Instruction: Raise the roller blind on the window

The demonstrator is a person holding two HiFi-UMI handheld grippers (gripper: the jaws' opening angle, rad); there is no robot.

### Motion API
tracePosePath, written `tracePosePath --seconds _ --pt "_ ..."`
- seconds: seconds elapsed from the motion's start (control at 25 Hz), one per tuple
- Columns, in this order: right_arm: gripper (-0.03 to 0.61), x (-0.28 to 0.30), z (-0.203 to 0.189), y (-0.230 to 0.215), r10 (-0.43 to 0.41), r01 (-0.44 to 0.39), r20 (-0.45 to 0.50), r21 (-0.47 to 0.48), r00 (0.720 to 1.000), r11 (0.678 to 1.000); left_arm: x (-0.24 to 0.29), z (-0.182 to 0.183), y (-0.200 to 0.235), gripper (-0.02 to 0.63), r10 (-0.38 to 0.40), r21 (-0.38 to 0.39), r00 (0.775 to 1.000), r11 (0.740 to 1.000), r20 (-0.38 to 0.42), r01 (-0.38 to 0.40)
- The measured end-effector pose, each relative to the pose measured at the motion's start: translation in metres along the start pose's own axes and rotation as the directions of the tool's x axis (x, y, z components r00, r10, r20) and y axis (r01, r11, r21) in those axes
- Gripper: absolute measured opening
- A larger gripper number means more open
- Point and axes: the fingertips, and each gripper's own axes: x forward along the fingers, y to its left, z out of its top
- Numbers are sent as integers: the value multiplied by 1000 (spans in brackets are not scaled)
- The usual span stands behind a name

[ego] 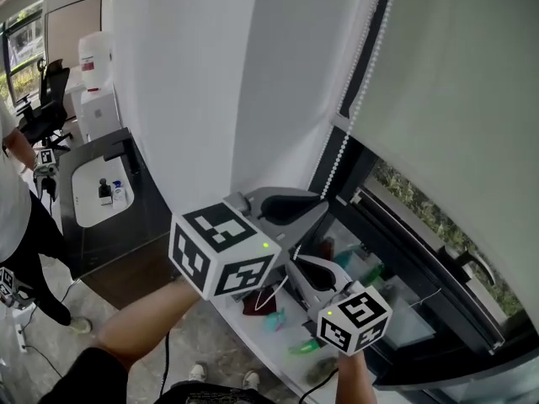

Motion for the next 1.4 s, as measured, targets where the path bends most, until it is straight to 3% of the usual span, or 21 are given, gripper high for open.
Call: tracePosePath --seconds 0.04,0.16,0.24,0.4,0.56,0.84,0.92,1.04,1.2,1.4 --pt "12 -3 2 2 20 -20 16 1 1000 1000 -1 -4 1 11 -1 -9 1000 1000 -7 1" --pt "126 -21 31 -4 37 -47 141 69 989 997 -12 -19 11 11 35 -5 999 999 -19 -35" --pt "127 -33 62 -14 22 -46 219 105 975 993 -16 -33 14 11 44 -11 998 999 -52 -44" --pt "127 -38 122 -15 23 -29 290 18 957 999 -17 -75 7 11 49 10 987 999 -155 -48" --pt "126 -25 155 -11 36 -23 291 -47 956 999 -18 -137 3 11 26 -27 958 999 -284 -35" --pt "92 -10 171 -2 70 -55 292 -60 954 997 -26 -187 -2 11 3 -81 927 996 -374 -36" --pt "89 -7 171 -2 66 -46 291 -72 954 996 -27 -192 -5 11 -3 -86 926 996 -377 -32" --pt "31 -5 170 -3 54 -34 306 -70 951 997 -29 -194 -5 11 -5 -91 929 995 -371 -31" --pt "21 -4 168 -4 73 -66 322 -30 944 997 -29 -198 0 12 -10 -111 927 993 -374 -34" --pt "18 -3 168 -4 55 -31 319 -81 946 996 -36 -196 -1 12 -34 -100 923 995 -383 -5"
